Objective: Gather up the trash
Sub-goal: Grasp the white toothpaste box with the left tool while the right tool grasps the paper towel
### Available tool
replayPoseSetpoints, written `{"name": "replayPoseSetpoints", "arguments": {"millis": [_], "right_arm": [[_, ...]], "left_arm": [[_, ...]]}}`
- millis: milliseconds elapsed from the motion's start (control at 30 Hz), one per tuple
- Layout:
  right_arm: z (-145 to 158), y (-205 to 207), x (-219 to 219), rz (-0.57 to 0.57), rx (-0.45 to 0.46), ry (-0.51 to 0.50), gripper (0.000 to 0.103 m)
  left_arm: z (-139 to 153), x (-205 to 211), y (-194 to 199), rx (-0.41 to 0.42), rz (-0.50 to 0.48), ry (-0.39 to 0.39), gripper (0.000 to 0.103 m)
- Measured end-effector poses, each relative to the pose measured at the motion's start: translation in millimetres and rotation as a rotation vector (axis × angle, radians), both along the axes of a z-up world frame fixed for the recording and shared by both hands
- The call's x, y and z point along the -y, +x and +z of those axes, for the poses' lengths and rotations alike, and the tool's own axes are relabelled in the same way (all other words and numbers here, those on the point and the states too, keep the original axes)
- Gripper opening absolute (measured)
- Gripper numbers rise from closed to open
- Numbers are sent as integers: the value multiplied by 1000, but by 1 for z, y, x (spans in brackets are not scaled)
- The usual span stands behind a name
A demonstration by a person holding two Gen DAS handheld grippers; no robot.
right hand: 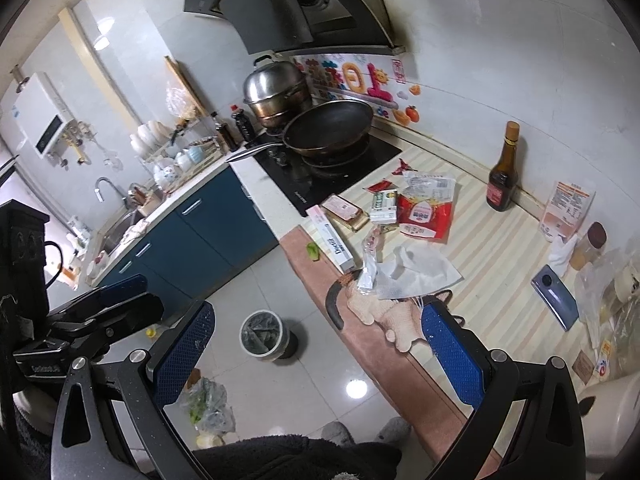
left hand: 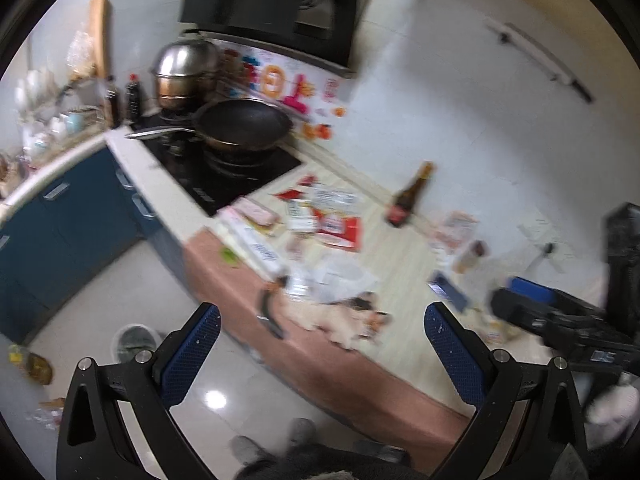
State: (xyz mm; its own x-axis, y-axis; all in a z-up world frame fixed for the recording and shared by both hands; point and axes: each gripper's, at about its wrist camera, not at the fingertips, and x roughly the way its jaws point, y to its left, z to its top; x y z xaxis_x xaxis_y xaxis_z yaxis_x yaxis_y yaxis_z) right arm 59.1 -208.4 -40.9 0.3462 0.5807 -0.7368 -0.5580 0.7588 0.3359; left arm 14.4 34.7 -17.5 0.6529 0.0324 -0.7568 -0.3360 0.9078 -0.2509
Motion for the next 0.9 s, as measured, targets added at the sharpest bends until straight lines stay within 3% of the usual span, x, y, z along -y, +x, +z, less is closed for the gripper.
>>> {"name": "replayPoseSetpoints", "arguments": {"millis": [133, 300, 433, 600, 700, 800, 900], "right_arm": [[-20, 9, -8, -115, 18, -62, 103], [-73, 42, -21, -261, -9, -157, 103], [-141, 92, -36, -349, -116, -239, 103], [-244, 165, -65, -392, -249, -365, 103], [-298, 202, -82, -402, -325, -417, 103], [-339, 226, -96, -413, -387, -451, 103], [-368, 242, -110, -401, -410, -488, 100]], "left_arm": [[-30, -28, 15, -66, 93, 122, 103], [-90, -70, 46, -207, 152, 146, 103], [-147, -98, 83, -345, 189, 60, 103], [-206, -111, 134, -493, 221, 45, 103], [-240, -120, 173, -567, 223, -15, 103], [-269, -127, 207, -611, 223, -128, 103], [-289, -131, 237, -640, 221, -191, 103]]}}
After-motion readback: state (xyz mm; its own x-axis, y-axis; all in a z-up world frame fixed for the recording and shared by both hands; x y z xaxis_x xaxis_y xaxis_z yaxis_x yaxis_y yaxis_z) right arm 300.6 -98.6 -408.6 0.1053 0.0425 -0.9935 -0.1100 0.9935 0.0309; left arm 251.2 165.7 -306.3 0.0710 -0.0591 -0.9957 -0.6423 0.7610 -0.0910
